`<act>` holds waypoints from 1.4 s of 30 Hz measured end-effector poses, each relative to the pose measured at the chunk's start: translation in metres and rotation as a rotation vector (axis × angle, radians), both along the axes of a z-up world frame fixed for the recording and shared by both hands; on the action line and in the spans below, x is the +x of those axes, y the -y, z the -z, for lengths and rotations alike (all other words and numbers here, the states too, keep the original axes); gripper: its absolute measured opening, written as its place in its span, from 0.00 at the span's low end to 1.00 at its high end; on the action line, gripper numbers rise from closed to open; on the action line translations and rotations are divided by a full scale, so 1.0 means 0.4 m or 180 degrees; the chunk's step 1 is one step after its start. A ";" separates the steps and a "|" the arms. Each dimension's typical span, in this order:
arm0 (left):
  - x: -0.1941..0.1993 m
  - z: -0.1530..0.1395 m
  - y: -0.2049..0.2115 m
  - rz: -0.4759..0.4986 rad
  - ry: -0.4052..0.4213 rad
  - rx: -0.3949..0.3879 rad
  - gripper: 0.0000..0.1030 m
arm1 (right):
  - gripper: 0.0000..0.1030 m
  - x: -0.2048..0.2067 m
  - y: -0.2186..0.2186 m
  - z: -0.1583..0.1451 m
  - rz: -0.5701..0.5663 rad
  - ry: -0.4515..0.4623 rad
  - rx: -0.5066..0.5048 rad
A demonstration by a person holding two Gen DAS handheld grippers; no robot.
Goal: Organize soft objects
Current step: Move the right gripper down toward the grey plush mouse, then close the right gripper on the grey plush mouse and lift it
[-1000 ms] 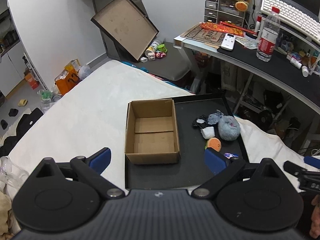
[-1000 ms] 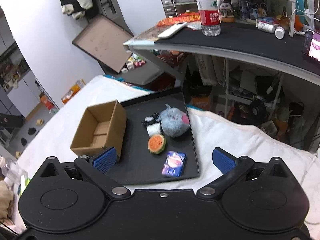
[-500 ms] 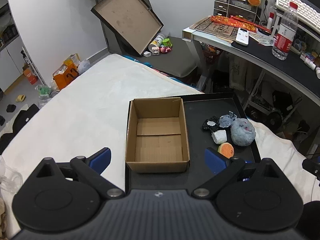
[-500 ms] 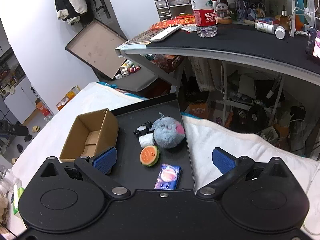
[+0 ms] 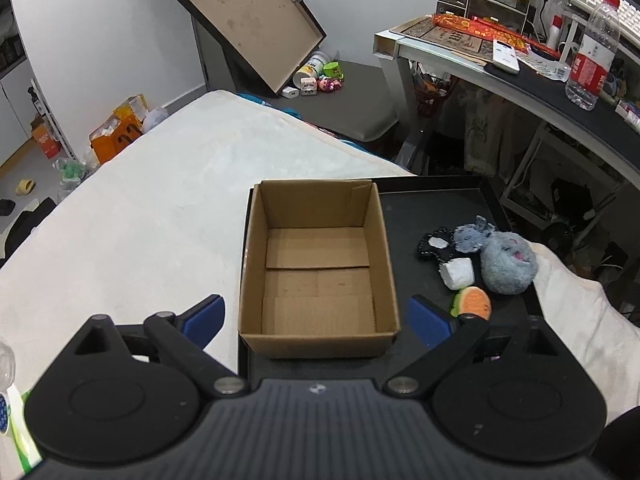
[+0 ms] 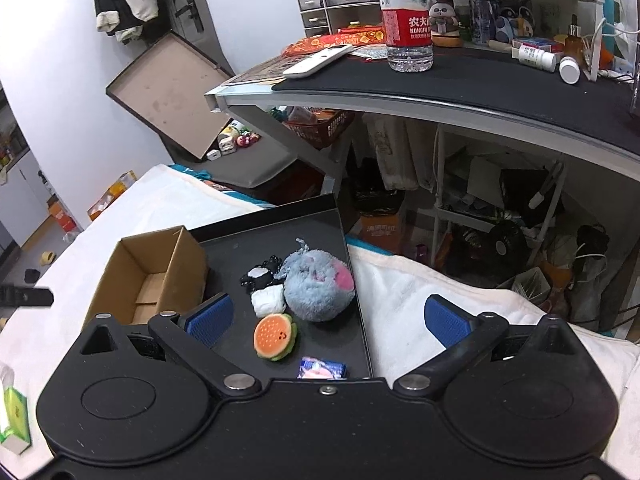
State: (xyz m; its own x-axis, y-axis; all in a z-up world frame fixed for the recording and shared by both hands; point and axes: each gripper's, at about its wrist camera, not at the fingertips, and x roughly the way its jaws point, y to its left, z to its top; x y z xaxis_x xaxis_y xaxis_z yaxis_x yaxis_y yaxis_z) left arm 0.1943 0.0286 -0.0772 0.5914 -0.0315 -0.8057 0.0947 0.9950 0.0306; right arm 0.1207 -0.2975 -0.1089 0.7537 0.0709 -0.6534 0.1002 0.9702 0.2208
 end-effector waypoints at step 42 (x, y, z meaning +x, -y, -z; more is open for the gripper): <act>0.235 0.327 -0.170 -0.0049 -0.0377 -0.0308 0.39 | 0.90 0.405 -0.169 0.276 -0.0037 -0.0787 -0.0897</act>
